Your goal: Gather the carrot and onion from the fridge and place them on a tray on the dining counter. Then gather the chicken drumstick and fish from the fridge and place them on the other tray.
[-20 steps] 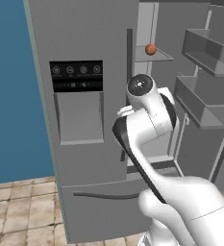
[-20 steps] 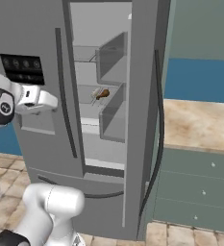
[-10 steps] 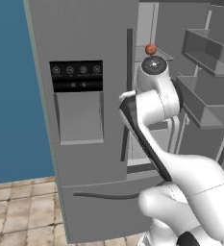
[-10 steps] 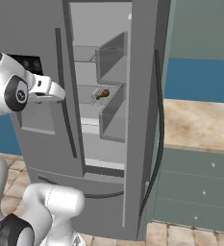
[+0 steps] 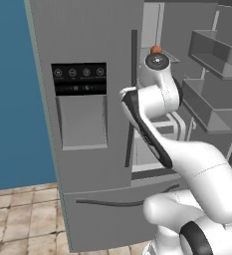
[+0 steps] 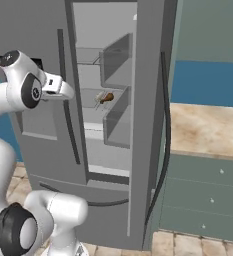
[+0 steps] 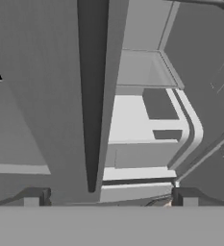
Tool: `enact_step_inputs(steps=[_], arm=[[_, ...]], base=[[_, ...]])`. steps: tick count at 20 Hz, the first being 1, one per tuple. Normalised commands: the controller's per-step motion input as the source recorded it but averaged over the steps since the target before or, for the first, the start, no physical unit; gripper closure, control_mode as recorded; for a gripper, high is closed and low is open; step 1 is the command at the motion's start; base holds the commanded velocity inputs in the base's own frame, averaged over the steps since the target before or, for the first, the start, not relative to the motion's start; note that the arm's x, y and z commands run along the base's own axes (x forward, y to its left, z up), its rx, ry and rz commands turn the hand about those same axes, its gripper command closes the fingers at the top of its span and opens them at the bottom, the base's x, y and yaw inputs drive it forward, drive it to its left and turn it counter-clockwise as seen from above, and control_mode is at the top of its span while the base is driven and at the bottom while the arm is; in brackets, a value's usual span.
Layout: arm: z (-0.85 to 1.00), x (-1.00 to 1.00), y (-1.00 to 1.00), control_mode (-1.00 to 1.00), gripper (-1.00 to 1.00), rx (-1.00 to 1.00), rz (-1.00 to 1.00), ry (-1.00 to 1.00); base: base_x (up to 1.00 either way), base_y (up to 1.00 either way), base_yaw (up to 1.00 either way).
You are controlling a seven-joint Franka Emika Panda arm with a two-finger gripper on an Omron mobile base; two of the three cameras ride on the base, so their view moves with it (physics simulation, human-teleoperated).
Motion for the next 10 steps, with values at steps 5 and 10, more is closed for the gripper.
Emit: enact_step_inputs(steps=[5, 10], arm=[[0.0, 0.49, 0.16, -1.0, -1.0, 0.05, 0.0, 0.0], [-0.01, 0.45, 0.11, -1.0, -1.0, 0.02, 0.0, 0.0]], base=[[0.0, 0.0, 0.0], [0.0, 0.0, 0.0]])
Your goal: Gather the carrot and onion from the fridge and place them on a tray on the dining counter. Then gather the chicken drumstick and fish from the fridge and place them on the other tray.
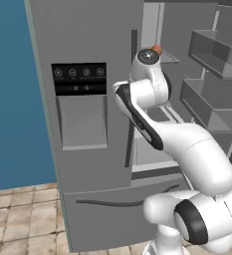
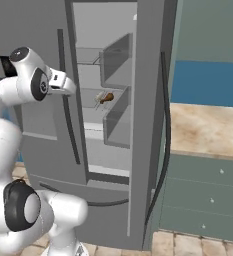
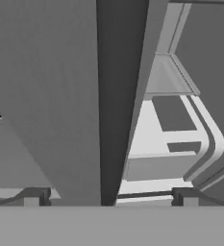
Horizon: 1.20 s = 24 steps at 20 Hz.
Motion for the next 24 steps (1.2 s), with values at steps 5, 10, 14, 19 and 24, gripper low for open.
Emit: enact_step_inputs(steps=[5, 10, 14, 19, 24], arm=[[-0.08, 0.44, 0.02, -1.0, -1.0, 0.0, 0.0, 0.0], [-0.1, 0.19, 0.0, -1.0, -1.0, 0.0, 0.0, 0.0], [-0.05, 0.2, 0.0, -1.0, -1.0, 0.01, 0.0, 0.0], [-0.09, 0.17, 0.0, -1.0, -1.0, 0.03, 0.0, 0.0], [-0.14, 0.19, 0.0, -1.0, 1.0, 0.02, 0.0, -0.02]], base=[[0.0, 0.0, 0.0], [0.0, 0.0, 0.0], [0.0, 0.0, 0.0], [0.0, 0.0, 0.0], [0.0, 0.0, 0.0]])
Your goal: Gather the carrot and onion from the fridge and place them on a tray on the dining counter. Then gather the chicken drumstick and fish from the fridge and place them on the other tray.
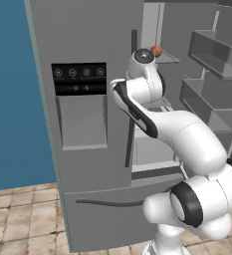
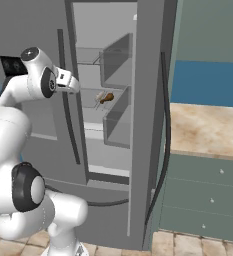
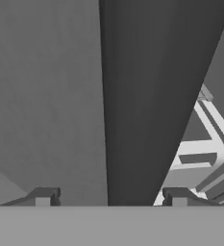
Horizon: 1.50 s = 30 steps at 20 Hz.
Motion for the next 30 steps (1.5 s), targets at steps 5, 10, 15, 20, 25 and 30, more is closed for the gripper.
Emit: enact_step_inputs(steps=[5, 10, 15, 20, 25, 30], arm=[[-0.08, 0.05, 0.04, -1.0, 1.0, 0.03, 0.01, -0.09], [0.0, -0.18, 0.26, -1.0, 1.0, 0.0, 0.07, -0.11], [0.0, -0.73, 0.47, -1.0, 1.0, 0.0, 0.12, -0.06], [-0.02, -0.94, 0.66, -1.0, 1.0, 0.0, 0.07, -0.02], [-0.08, -1.0, 0.66, -1.0, 1.0, 0.0, 0.04, -0.02], [0.0, -0.93, 0.52, -1.0, -1.0, 0.0, 0.02, 0.0]], base=[[0.0, 0.0, 0.0], [0.0, 0.0, 0.0], [0.0, 0.0, 0.0], [0.0, 0.0, 0.0], [0.0, 0.0, 0.0], [0.0, 0.0, 0.0]])
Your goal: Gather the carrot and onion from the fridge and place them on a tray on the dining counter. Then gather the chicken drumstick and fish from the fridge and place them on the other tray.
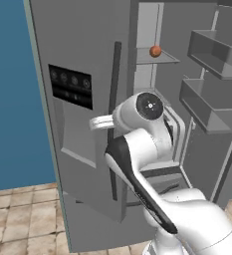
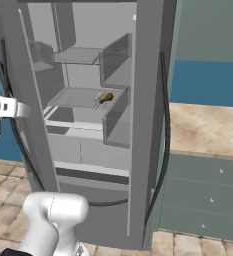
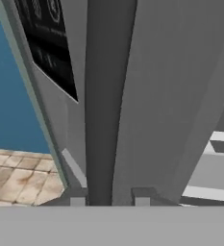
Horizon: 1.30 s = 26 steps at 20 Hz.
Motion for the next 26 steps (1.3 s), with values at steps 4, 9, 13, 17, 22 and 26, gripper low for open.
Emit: enact_step_inputs(steps=[4, 9, 13, 17, 22, 26], arm=[[0.07, -0.89, -0.35, -1.0, -1.0, 0.09, 0.0, -0.03], [0.27, -0.92, -0.84, -1.0, -1.0, 0.22, 0.0, 0.0], [0.27, -0.29, -0.89, -1.0, -1.0, 0.27, 0.0, 0.1], [0.15, 0.31, -0.53, -1.0, -1.0, 0.28, 0.01, 0.23], [-0.12, 0.45, -0.05, -1.0, -1.0, 0.17, 0.09, 0.11], [-0.14, 0.47, 0.0, -1.0, -1.0, 0.18, 0.1, 0.05]], base=[[0.0, 0.0, 0.0], [0.0, 0.0, 0.0], [0.0, 0.0, 0.0], [0.0, 0.0, 0.0], [0.0, 0.0, 0.0], [0.0, 0.0, 0.0]])
